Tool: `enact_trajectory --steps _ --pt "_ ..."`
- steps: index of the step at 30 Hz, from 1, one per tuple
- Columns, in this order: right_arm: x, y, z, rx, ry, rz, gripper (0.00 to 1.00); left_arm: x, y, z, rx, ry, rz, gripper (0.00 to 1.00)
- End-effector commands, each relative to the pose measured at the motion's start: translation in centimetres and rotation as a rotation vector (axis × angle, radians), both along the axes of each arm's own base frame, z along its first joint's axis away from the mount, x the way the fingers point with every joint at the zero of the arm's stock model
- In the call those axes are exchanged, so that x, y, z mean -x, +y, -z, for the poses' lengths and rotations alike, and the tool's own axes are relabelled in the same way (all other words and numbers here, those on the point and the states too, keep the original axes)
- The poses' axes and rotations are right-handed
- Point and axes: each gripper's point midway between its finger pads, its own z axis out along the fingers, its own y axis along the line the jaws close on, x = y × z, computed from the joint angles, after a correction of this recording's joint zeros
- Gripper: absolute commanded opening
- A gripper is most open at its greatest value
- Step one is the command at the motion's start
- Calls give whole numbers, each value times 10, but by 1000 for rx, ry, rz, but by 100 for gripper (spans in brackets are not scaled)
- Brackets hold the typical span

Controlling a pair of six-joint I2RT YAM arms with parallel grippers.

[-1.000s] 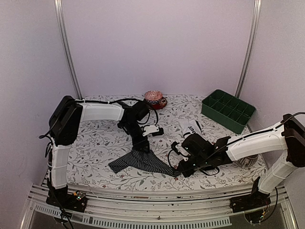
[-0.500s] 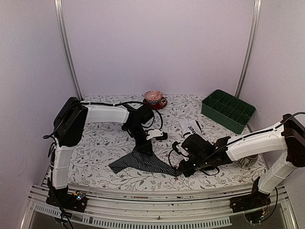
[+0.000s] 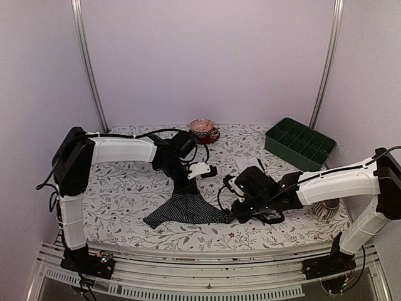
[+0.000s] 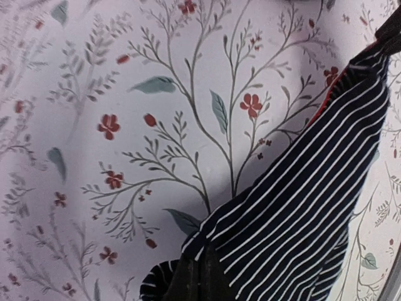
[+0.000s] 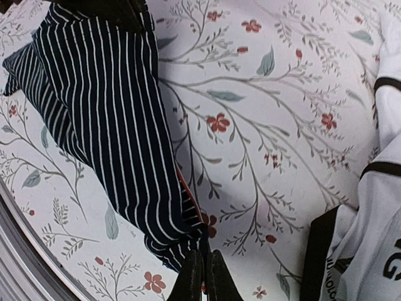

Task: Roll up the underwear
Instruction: Pick up the underwear from the center of the board, then place the underwear at the center of the board.

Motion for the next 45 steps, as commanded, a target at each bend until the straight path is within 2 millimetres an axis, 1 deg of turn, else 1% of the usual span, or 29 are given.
enact_trajectory --steps 1,2,5,9,12,13,14,16,19,21,24,28,33,36,39,42,45 --pt "-32 9 -48 -17 -170 24 2 -37 -10 -101 218 -311 -74 0" --pt "-39 12 -60 -22 -213 17 2 -38 -9 -116 251 -351 -75 0" --pt "-52 20 -91 -46 -305 8 2 -40 2 -151 323 -448 -88 0" --pt "-64 25 -127 -67 -406 -15 2 -43 22 -187 403 -558 -128 0" --pt "-70 23 -153 -96 -480 1 2 -41 38 -208 460 -626 -147 0" --pt "-72 21 -162 -106 -505 3 2 -41 45 -214 476 -646 -154 0" --pt "-72 19 -172 -126 -528 1 2 -37 48 -220 496 -657 -142 0" --pt "-71 17 -184 -158 -558 0 2 -32 54 -228 516 -672 -137 0" --pt "-66 14 -198 -200 -588 -24 2 -21 60 -229 543 -663 -109 0" --pt "-61 16 -199 -219 -587 -58 2 -12 60 -222 544 -642 -74 0" --pt "-59 16 -192 -210 -573 -73 2 -4 62 -215 545 -615 -51 0" --pt "-59 19 -181 -196 -544 -97 2 9 65 -214 585 -589 -16 0" --pt "-61 23 -165 -161 -503 -115 2 18 67 -215 620 -560 7 0" --pt "-59 29 -157 -161 -476 -141 2 22 67 -209 627 -526 19 2" --pt "-57 34 -145 -152 -442 -162 2 26 67 -197 619 -492 28 3" --pt "-53 37 -130 -136 -404 -183 2 31 68 -180 604 -459 41 10" --pt "-51 36 -113 -109 -374 -194 2 35 70 -163 591 -420 53 23"
